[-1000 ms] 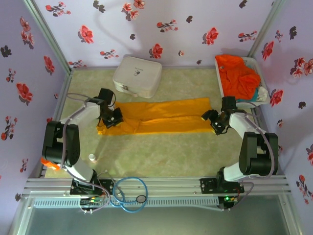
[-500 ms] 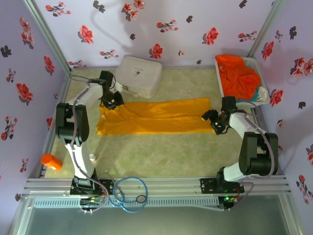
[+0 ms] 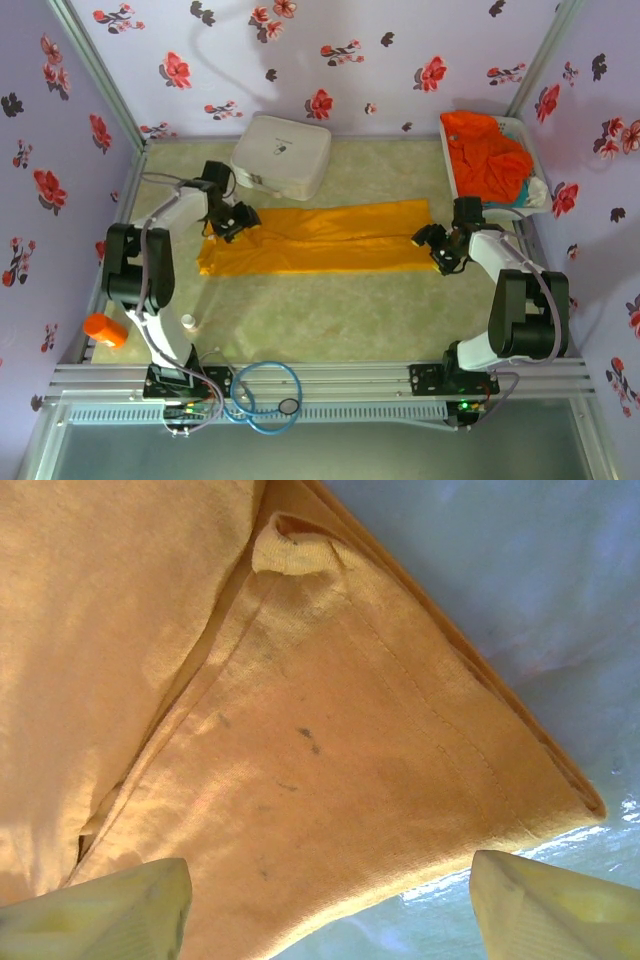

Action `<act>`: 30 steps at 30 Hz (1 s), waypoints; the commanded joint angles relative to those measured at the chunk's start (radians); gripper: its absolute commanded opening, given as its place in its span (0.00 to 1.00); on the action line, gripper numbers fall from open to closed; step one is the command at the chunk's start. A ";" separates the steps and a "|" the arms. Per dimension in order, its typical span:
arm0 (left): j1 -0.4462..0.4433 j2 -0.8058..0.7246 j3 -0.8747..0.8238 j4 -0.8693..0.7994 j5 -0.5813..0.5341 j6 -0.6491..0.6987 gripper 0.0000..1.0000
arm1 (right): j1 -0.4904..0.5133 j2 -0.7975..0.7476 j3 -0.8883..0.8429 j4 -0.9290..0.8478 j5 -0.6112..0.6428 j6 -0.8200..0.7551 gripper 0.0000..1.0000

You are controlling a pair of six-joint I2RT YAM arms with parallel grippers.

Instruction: Fold and stack the t-shirts

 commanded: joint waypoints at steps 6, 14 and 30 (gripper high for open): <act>-0.075 -0.051 -0.157 0.222 -0.011 -0.150 0.51 | 0.005 -0.010 -0.013 0.005 -0.015 -0.013 0.74; -0.085 0.015 -0.092 0.223 -0.048 -0.139 0.52 | 0.005 -0.009 -0.022 0.010 -0.019 -0.016 0.73; -0.117 0.220 0.223 0.425 0.018 -0.270 0.49 | 0.005 -0.009 -0.030 0.019 -0.035 -0.020 0.73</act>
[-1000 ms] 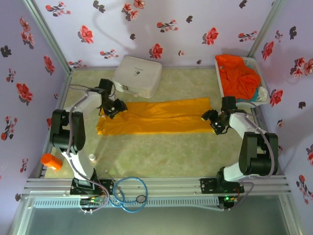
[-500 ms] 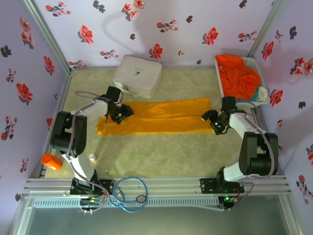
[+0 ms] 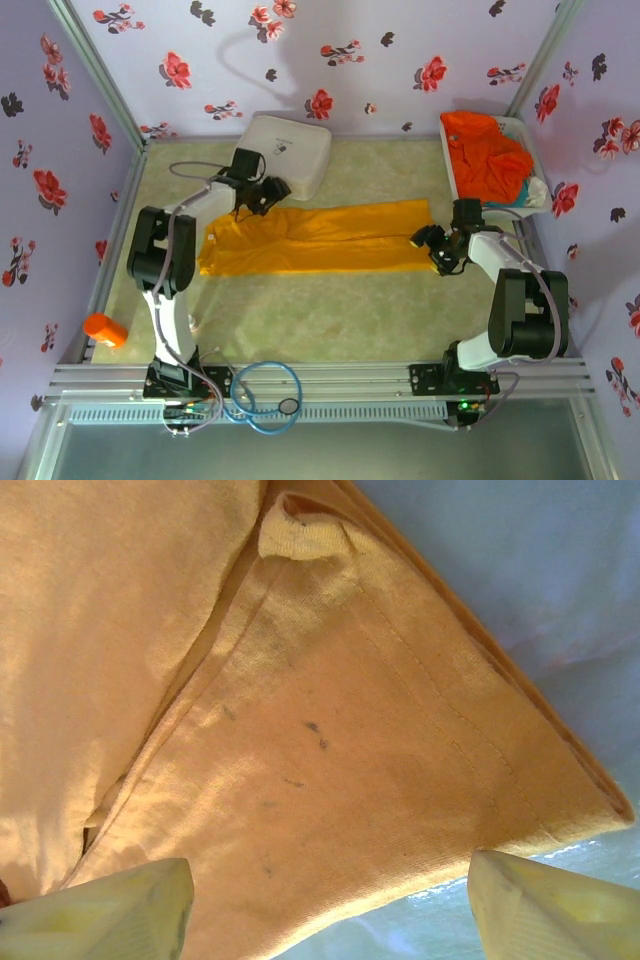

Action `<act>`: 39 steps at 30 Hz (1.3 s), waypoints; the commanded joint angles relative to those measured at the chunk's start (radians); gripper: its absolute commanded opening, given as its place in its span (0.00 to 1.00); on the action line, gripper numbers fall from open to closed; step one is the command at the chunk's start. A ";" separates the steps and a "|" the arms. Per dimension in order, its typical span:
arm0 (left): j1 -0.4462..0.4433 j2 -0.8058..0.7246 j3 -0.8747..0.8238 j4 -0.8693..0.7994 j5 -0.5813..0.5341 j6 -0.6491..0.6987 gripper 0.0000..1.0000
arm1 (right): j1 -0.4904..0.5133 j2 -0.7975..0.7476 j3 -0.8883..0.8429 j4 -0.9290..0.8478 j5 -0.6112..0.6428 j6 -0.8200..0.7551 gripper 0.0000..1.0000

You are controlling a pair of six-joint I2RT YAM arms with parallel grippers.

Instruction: Fold and stack the t-shirts

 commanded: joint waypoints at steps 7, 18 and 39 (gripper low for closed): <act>-0.002 -0.032 0.047 -0.145 -0.033 0.090 0.48 | 0.005 -0.016 -0.013 -0.002 -0.013 -0.018 0.73; -0.026 -0.226 -0.153 -0.316 -0.100 0.190 0.48 | 0.008 -0.027 0.003 -0.003 -0.012 -0.024 0.76; 0.115 -0.015 -0.075 -0.088 -0.071 0.186 0.48 | 0.015 -0.027 0.008 -0.017 -0.009 -0.025 0.76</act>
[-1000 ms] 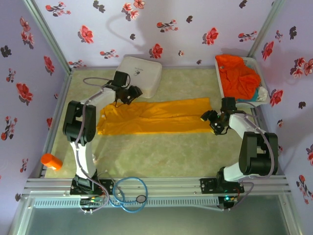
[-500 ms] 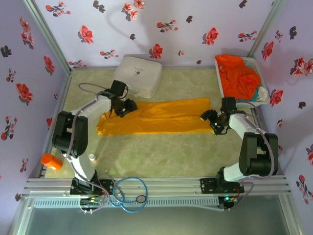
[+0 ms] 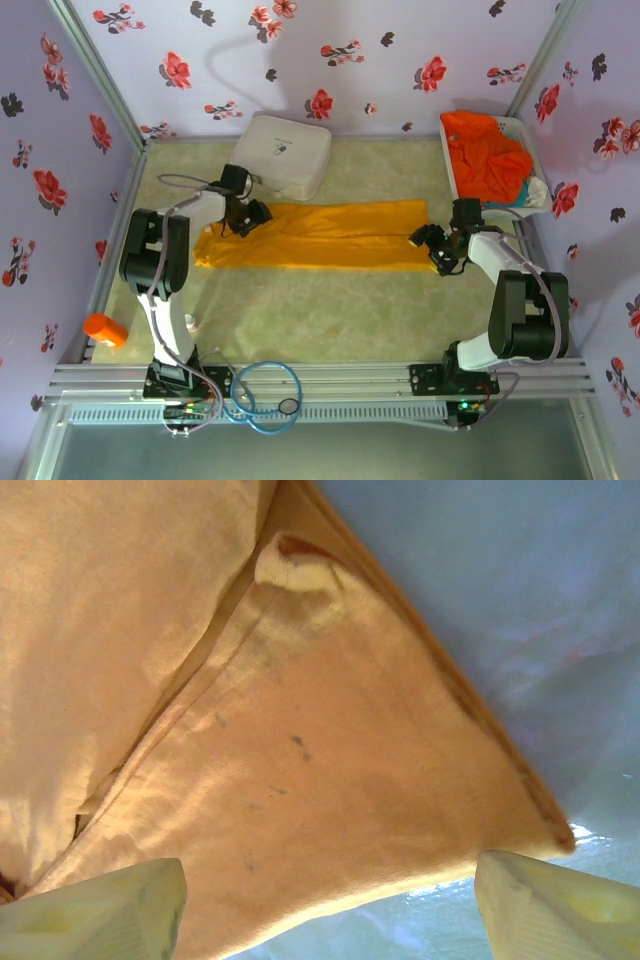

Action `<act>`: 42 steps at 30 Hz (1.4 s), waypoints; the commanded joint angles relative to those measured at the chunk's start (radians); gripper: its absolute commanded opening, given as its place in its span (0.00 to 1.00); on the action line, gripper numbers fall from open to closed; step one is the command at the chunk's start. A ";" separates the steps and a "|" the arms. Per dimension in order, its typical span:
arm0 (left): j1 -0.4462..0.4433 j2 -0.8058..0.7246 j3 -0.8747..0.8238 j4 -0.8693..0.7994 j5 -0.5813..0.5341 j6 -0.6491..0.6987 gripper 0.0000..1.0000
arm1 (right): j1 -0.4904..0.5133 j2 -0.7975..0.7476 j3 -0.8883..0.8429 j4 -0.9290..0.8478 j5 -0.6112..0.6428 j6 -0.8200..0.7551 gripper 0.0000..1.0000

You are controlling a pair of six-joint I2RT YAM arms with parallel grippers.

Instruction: Fold and stack the t-shirts

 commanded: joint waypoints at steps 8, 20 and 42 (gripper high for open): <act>0.111 0.090 0.178 0.044 0.075 -0.003 0.47 | 0.006 -0.028 0.010 -0.020 -0.003 -0.021 0.76; 0.161 0.039 0.203 -0.061 0.013 0.058 0.44 | 0.055 -0.038 0.075 -0.046 0.058 -0.076 0.76; 0.033 -0.001 -0.038 -0.300 -0.136 0.164 0.44 | 0.205 0.479 0.485 -0.014 0.309 -0.220 0.51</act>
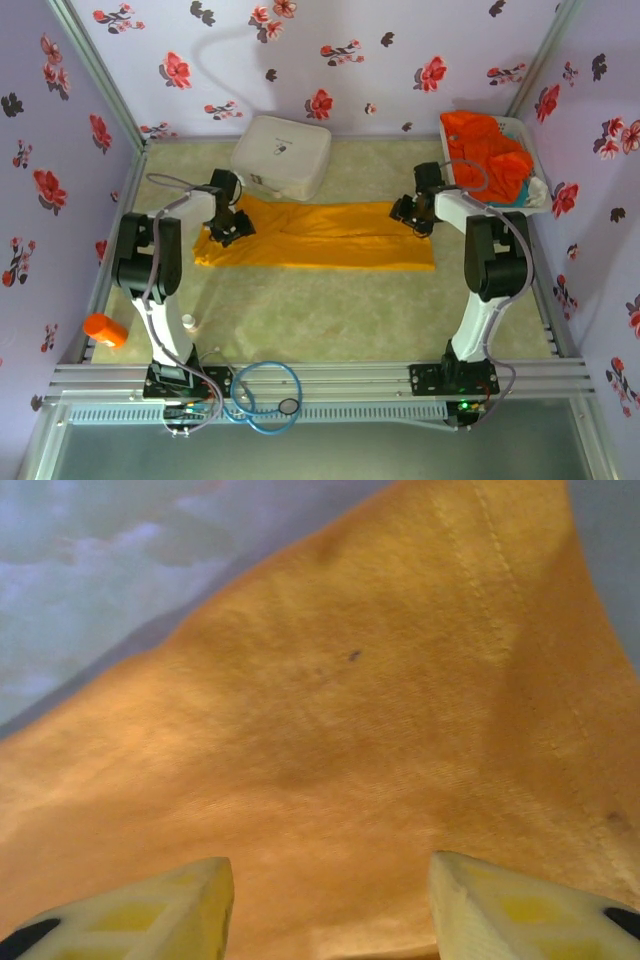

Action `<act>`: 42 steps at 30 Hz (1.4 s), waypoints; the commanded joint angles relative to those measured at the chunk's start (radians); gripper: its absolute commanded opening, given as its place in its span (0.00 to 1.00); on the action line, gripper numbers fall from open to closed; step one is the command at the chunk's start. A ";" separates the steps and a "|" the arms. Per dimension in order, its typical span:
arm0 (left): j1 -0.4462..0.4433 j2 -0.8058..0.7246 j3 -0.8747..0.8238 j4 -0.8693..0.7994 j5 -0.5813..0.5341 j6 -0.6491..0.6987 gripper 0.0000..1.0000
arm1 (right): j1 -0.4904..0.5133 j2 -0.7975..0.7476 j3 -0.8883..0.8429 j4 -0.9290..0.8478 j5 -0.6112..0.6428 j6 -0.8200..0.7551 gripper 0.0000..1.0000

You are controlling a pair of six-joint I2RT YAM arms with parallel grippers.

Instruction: Fold and stack the t-shirts

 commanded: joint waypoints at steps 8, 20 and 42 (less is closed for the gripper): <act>-0.013 0.127 0.059 -0.128 0.018 0.090 0.43 | 0.064 0.122 0.119 -0.225 0.147 -0.062 0.48; -0.177 0.236 0.180 -0.215 0.081 0.136 0.40 | 0.171 -0.107 -0.152 -0.312 0.008 0.028 0.50; -0.536 0.765 1.179 -0.590 0.180 0.160 0.39 | 0.548 -0.478 -0.504 -0.254 -0.094 0.389 0.52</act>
